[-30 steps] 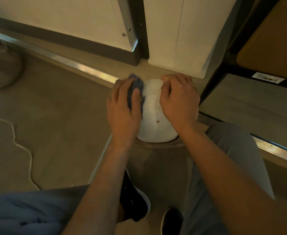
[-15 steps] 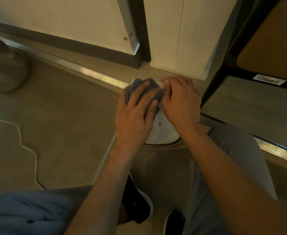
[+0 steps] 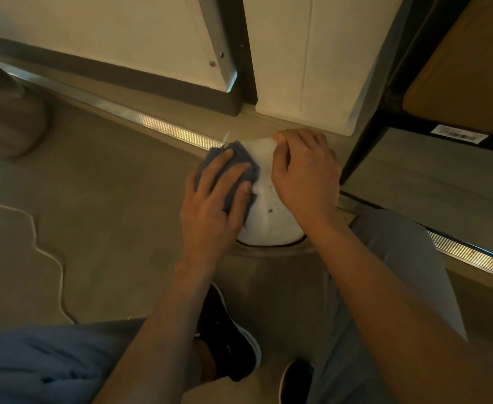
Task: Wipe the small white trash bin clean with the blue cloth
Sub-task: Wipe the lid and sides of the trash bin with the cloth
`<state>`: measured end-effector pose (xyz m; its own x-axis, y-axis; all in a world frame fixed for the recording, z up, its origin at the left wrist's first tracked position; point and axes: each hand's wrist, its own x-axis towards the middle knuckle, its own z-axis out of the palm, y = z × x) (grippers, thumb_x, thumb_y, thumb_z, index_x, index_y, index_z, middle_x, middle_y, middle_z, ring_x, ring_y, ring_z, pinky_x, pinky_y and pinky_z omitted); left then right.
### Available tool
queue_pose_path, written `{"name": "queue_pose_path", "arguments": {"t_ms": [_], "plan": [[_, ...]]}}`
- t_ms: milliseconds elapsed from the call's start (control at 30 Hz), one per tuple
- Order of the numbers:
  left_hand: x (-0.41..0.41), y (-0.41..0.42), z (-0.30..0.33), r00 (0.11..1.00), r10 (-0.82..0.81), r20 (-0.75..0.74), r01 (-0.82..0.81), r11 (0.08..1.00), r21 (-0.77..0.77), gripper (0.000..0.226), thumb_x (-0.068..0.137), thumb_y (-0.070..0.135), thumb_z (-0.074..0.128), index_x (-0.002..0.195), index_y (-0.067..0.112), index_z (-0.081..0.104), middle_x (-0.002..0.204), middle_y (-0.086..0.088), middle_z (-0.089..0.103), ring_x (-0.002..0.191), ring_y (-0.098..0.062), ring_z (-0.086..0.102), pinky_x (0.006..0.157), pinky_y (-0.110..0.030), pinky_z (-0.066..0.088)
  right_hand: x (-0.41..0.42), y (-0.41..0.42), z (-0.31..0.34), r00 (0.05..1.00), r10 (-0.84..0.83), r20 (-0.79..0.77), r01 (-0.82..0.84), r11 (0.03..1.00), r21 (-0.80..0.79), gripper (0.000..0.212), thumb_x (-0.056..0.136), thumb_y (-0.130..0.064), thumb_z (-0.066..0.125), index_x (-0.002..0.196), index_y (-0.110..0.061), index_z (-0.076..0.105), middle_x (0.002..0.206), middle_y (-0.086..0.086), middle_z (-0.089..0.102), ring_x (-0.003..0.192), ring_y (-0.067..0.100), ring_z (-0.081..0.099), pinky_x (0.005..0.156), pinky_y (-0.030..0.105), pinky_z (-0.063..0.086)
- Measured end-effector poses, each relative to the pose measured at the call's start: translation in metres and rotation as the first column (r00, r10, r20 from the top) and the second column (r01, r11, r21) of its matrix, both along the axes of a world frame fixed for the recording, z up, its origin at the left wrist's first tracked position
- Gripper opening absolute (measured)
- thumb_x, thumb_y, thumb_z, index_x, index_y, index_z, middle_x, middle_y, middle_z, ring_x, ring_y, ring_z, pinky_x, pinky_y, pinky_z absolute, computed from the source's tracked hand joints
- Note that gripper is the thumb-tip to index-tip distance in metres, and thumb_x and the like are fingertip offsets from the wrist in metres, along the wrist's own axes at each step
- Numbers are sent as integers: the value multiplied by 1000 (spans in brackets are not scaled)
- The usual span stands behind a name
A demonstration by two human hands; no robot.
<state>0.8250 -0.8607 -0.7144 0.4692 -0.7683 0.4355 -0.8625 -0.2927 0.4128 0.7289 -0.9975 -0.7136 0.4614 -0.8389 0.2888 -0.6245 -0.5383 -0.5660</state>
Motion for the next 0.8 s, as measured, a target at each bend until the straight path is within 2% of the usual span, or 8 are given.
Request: {"name": "queue_pose_path", "arguments": {"t_ms": [100,200,367,467,533,633,733,800], "plan": [[26,-36,15,976,127,-177,-111,989,102,33,104,42,47,127,27,66,130,6,63,117,-13,57,98,-33,49,1,1,-1,1000,1,15,-2,1000,14,36,101,-30,38,118,-19,68,114,1,69,109,17,59,90,33,47],[26,-63,21,981,172,-92,-158,977,142,35,104,41,44,122,26,69,120,3,68,107,-18,62,90,-40,51,1,2,1,1000,-11,18,11,1000,11,38,102,-30,36,117,-19,69,114,1,69,109,18,59,89,36,49],[-9,-4,-5,997,2,71,0,1000,-17,29,104,24,57,129,15,68,141,-7,59,134,-19,50,111,-42,40,0,1,-1,1000,5,11,-5,1000,0,35,102,-29,38,117,-19,67,114,1,69,109,17,59,89,36,50],[11,-8,3,986,41,-164,-42,999,-8,32,106,30,48,132,19,63,142,-3,56,131,-18,52,107,-34,43,0,2,-2,1000,6,26,-6,1000,7,32,102,-29,41,117,-19,67,114,1,69,109,17,59,90,34,47],[30,-39,17,944,138,-300,-113,989,99,35,107,39,41,129,25,63,128,2,63,116,-14,58,96,-35,49,0,1,0,999,7,40,-7,1000,11,33,102,-29,40,118,-19,68,115,1,69,110,17,59,91,33,46],[42,-68,23,945,235,-229,-174,951,257,36,106,43,36,121,28,65,113,0,67,102,-23,63,81,-34,47,0,1,0,999,9,44,-10,1000,11,37,102,-30,37,117,-18,69,114,1,70,109,17,60,91,33,47],[11,-44,12,967,216,-135,-209,976,65,33,107,35,42,129,22,63,129,-2,63,119,-21,58,98,-36,47,1,1,0,999,-2,54,2,1000,10,39,101,-31,35,115,-18,70,111,1,70,106,17,60,88,31,47],[-19,-11,-6,970,221,-104,-223,975,-16,34,106,27,50,138,19,55,146,-6,52,135,-21,46,110,-33,37,0,0,-1,998,-3,58,3,1000,4,39,100,-31,35,114,-18,70,110,1,70,105,17,60,86,28,44]]}}
